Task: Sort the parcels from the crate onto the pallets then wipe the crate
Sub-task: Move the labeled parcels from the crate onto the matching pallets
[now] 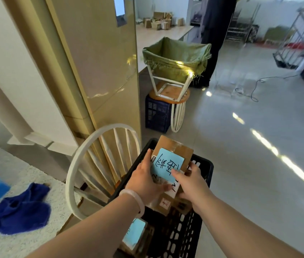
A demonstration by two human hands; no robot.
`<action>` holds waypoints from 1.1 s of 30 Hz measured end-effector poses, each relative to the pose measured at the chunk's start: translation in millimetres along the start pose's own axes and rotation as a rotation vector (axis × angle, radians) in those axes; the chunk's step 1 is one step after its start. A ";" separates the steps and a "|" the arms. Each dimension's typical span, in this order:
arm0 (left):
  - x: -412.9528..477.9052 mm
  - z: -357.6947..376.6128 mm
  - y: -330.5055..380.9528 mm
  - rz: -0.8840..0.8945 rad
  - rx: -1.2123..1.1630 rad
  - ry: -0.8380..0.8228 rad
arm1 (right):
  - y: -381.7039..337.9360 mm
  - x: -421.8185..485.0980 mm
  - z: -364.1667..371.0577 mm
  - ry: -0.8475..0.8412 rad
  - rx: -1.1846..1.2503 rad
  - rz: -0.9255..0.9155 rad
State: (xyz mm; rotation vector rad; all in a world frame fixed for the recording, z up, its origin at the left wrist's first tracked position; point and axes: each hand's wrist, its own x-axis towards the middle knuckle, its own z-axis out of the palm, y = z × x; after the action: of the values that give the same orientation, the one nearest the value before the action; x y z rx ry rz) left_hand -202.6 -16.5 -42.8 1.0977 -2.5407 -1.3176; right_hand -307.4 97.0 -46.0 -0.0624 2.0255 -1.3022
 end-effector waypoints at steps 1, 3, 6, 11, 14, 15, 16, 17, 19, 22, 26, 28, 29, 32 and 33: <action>-1.0 -2.0 0.6 0.006 0.004 0.003 | -1.5 -0.9 -0.5 -0.014 -0.003 -0.010; -2.2 -6.7 0.6 0.011 0.011 -0.005 | -3.1 0.1 -0.4 -0.031 -0.022 -0.019; -0.2 -15.7 -1.4 0.002 0.009 -0.030 | -5.7 1.6 -0.5 -0.033 -0.060 -0.029; -0.1 -19.6 -5.5 -0.020 -0.019 -0.061 | -14.6 6.4 -3.0 0.006 -0.058 -0.062; -3.1 -17.2 -10.7 -0.041 -0.051 -0.061 | -18.3 10.3 -1.0 -0.033 -0.001 -0.055; -3.4 -18.4 -11.9 -0.042 -0.052 -0.060 | -19.8 10.9 -1.0 -0.040 -0.043 -0.078; -3.8 -20.5 -12.6 -0.034 -0.044 -0.060 | -21.3 11.7 -1.6 -0.040 -0.090 -0.106; -4.1 -23.4 -13.0 -0.021 -0.032 -0.065 | -22.6 12.7 -2.9 -0.029 -0.133 -0.135; -4.3 -29.1 -13.5 0.020 0.011 -0.085 | -24.4 13.9 -5.9 0.008 -0.185 -0.178; -2.5 -37.1 -11.8 0.078 0.078 -0.100 | -25.2 15.0 -9.4 -0.015 -0.218 -0.228; 5.1 -47.8 -8.6 0.156 0.174 -0.097 | -26.9 14.9 -12.2 -0.075 -0.234 -0.273; 7.8 -53.4 -6.6 0.196 0.208 -0.097 | -25.3 17.3 -14.2 -0.047 -0.192 -0.268; 9.2 -56.1 -5.9 0.227 0.236 -0.085 | -23.7 18.6 -14.9 -0.027 -0.165 -0.266; 13.8 -61.9 -3.7 0.311 0.318 -0.053 | -20.4 17.4 -14.1 0.017 -0.135 -0.274; 15.1 -62.9 -3.2 0.325 0.332 -0.052 | -20.2 16.0 -12.8 0.020 -0.128 -0.277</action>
State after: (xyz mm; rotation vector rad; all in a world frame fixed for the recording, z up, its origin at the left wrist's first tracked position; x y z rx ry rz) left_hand -188.7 -70.2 -9.4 0.6485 -2.8893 -0.8801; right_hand -333.3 90.7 -35.2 -0.4027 2.1727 -1.3403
